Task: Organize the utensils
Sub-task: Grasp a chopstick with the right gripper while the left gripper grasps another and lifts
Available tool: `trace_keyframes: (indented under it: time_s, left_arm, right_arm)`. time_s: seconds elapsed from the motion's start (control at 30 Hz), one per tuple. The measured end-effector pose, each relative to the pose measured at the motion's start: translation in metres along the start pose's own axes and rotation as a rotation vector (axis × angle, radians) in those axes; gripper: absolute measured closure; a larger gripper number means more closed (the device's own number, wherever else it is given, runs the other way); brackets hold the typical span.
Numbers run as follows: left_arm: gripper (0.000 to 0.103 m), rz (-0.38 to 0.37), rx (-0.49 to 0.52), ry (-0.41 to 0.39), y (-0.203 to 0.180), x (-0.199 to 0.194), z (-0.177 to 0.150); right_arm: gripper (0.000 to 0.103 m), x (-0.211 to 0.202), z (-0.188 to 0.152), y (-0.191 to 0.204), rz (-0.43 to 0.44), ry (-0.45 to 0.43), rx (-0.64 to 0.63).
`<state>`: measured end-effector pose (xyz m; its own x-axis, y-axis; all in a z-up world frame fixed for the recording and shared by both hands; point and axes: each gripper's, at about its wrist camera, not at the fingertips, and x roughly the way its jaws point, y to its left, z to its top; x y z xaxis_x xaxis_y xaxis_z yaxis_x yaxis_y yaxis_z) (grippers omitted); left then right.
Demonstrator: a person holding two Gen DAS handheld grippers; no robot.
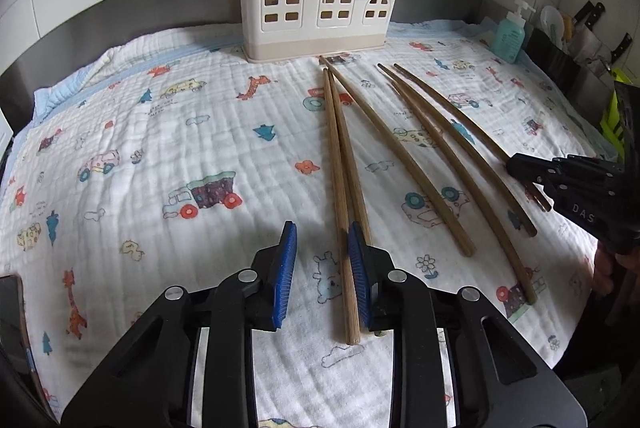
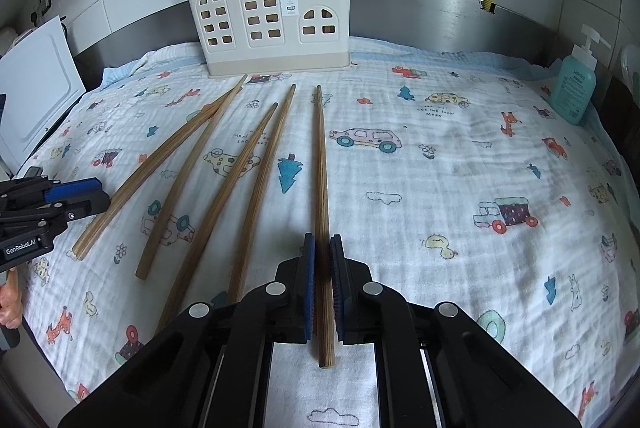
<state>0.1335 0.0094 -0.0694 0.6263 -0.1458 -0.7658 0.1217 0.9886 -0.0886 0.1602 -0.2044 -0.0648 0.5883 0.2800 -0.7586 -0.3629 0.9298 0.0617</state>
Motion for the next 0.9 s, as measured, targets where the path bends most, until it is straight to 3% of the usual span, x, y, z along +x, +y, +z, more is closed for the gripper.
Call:
trace_keyframes:
  time_s: [0.17, 0.23, 0.6, 0.73, 0.9]
  left_arm:
    - [0.08, 0.023, 0.03, 0.001, -0.006, 0.002, -0.001]
    - [0.082, 0.079, 0.055, 0.004, -0.008, 0.006, -0.001]
    - [0.084, 0.094, 0.05, -0.011, -0.01, 0.009, 0.0]
    - [0.096, 0.123, 0.078, -0.004, -0.018, 0.012, 0.003]
    - [0.097, 0.081, 0.04, -0.006, -0.012, 0.008, 0.008]
  right_arm:
    - [0.096, -0.001, -0.001, 0.0, -0.003, -0.002, -0.002]
    - [0.096, -0.001, -0.002, 0.001, -0.004, -0.002, -0.001]
    - [0.096, -0.001, -0.002, 0.002, -0.01, -0.01, -0.002]
    - [0.096, 0.0, 0.0, 0.002, -0.01, -0.012, 0.001]
    - [0.096, -0.005, 0.001, 0.001, -0.002, -0.021, 0.012]
